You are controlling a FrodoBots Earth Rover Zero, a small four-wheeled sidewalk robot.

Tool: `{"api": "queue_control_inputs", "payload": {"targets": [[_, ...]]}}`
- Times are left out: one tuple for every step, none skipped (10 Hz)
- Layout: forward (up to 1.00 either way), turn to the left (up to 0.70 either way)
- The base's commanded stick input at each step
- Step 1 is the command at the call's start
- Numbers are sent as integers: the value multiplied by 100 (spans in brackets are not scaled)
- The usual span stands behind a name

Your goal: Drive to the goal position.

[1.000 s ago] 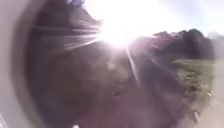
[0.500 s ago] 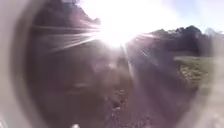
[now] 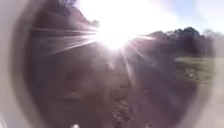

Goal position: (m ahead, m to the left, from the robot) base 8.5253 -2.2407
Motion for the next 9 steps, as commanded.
{"api": "queue_control_inputs", "payload": {"targets": [[0,-85],[0,-85],[0,-85],[0,-85],[0,-85],[0,-72],[0,-15],[0,0],[0,0]]}}
